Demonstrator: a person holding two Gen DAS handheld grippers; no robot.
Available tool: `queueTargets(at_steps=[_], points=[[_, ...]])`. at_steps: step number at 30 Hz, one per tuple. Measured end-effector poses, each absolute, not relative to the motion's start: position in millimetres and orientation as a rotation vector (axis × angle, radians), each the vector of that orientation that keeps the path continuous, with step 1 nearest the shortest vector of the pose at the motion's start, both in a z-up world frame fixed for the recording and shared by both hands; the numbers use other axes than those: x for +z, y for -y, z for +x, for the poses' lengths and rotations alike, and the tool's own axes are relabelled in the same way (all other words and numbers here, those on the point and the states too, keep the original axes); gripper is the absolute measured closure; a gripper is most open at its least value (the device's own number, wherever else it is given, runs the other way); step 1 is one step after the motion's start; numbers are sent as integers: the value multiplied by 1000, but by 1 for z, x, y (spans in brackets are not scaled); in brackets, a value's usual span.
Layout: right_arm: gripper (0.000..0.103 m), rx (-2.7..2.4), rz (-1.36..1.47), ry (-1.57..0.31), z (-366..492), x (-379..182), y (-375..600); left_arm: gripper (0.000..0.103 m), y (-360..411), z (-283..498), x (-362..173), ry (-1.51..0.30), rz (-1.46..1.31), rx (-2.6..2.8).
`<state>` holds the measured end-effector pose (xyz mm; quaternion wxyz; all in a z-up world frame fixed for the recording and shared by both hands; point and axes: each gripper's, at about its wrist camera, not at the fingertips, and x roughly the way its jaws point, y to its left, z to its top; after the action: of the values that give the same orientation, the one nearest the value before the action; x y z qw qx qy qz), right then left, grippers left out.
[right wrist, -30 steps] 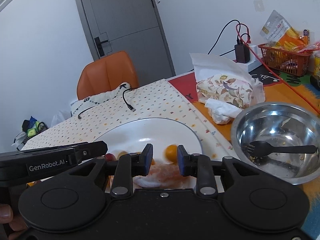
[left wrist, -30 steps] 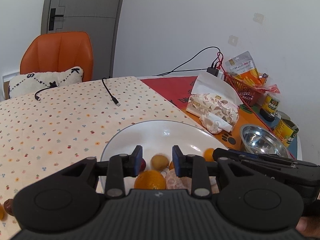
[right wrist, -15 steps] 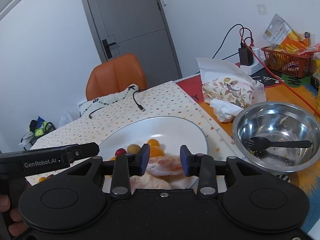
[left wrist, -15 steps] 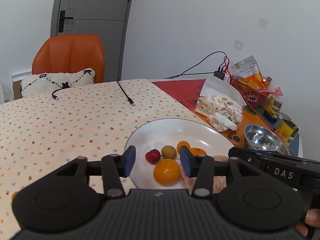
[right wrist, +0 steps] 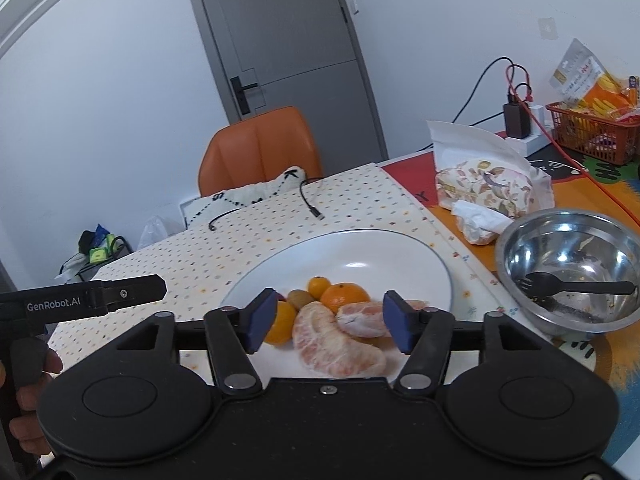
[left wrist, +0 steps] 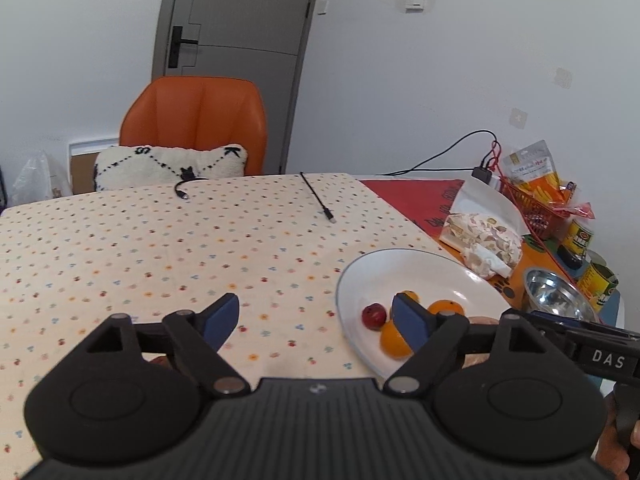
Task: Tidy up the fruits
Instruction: 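Move both open tools back toward the last small orange and plum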
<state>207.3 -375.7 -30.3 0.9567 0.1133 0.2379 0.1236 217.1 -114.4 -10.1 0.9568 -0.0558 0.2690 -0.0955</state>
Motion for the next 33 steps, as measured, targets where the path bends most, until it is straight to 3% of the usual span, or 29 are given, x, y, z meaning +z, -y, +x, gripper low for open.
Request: queueTargets(at_steps=[17,26,33], points=[[21,358,207,-480,198,-23,338,18,62,185,-9,-539,-133,-71],[5,412,184,-464,195,-23,314,17,36,171,-14,-552,-151,-13],[0,437,161,-471,195,-26,296,17,21,164,-18,-557,-164,15]])
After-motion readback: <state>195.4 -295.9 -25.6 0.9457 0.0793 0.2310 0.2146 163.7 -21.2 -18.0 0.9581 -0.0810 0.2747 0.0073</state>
